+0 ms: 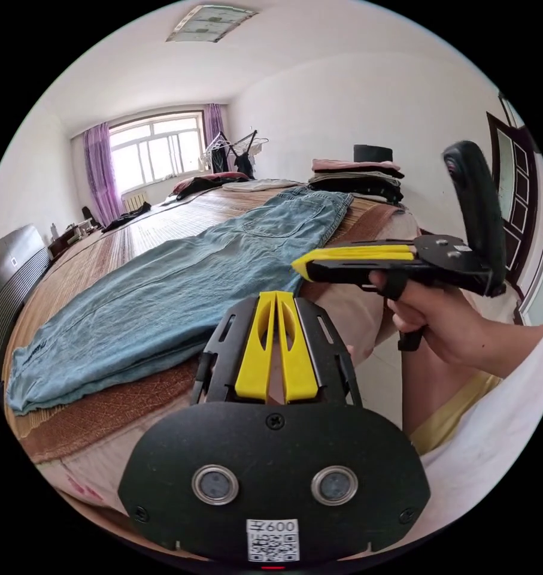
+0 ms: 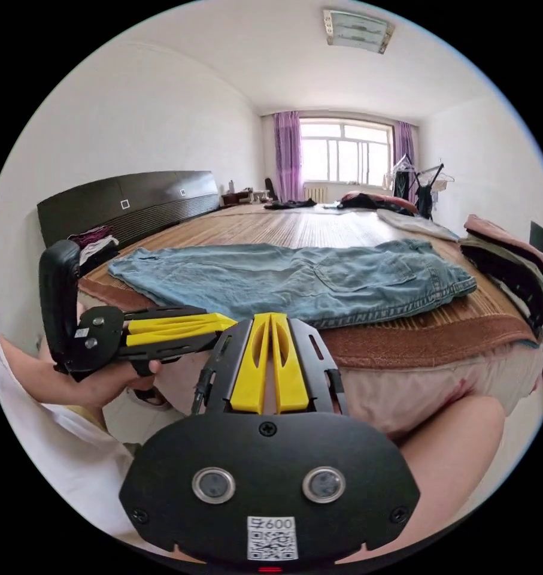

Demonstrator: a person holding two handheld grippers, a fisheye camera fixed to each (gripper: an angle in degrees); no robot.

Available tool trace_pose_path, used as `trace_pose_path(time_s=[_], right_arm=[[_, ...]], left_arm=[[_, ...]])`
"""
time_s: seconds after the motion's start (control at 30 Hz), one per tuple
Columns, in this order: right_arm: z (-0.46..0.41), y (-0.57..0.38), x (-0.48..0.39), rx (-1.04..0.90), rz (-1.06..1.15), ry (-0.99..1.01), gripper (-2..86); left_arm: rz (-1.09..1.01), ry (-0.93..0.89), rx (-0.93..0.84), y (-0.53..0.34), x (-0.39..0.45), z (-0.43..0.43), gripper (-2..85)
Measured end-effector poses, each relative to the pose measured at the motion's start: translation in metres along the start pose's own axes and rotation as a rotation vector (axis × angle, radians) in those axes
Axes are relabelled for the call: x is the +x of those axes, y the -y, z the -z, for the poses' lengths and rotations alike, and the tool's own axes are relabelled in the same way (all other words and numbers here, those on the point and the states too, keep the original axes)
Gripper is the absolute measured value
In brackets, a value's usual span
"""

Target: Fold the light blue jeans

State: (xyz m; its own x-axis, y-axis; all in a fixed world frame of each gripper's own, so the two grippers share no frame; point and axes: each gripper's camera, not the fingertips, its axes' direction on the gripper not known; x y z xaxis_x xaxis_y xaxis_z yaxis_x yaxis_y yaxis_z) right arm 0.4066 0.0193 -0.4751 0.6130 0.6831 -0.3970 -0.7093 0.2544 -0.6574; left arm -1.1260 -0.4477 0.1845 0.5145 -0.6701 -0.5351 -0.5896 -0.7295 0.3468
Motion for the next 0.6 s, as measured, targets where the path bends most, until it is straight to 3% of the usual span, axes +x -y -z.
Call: trace_pose_path(time_s=[0.07, 0.1, 0.2, 0.3, 0.37, 0.47, 0.6], right_arm=[[-0.04, -0.006, -0.019, -0.151, 0.031, -0.066, -0.8], [-0.029, -0.009, -0.022, -0.068, 0.026, -0.073, -0.8], [-0.017, 0.022, -0.021, -0.08, 0.023, -0.076, -0.7], [0.02, 0.079, 0.018, 0.015, -0.125, -0.117, -0.3], [0.059, 0.129, 0.092, 0.12, -0.296, -0.124, 1.2], [0.087, 0.179, 0.228, 0.148, -0.557, -0.072, 7.9], [0.107, 0.201, 0.365, 0.099, -0.856, -0.123, 9.7]], left_arm=[[0.008, 0.009, 0.018, -0.001, 0.014, 0.001, 0.3], [-0.003, 0.005, 0.012, 0.0, 0.019, 0.001, 0.3], [-0.058, 0.046, 0.012, 0.002, 0.045, 0.003, 0.2], [-0.068, 0.06, 0.04, 0.004, 0.066, 0.009, 0.2], [-0.072, 0.063, 0.058, 0.009, 0.081, 0.014, 0.2], [-0.074, 0.063, 0.063, 0.02, 0.099, 0.021, 0.1], [-0.066, 0.048, 0.073, 0.036, 0.117, 0.031, 0.1]])
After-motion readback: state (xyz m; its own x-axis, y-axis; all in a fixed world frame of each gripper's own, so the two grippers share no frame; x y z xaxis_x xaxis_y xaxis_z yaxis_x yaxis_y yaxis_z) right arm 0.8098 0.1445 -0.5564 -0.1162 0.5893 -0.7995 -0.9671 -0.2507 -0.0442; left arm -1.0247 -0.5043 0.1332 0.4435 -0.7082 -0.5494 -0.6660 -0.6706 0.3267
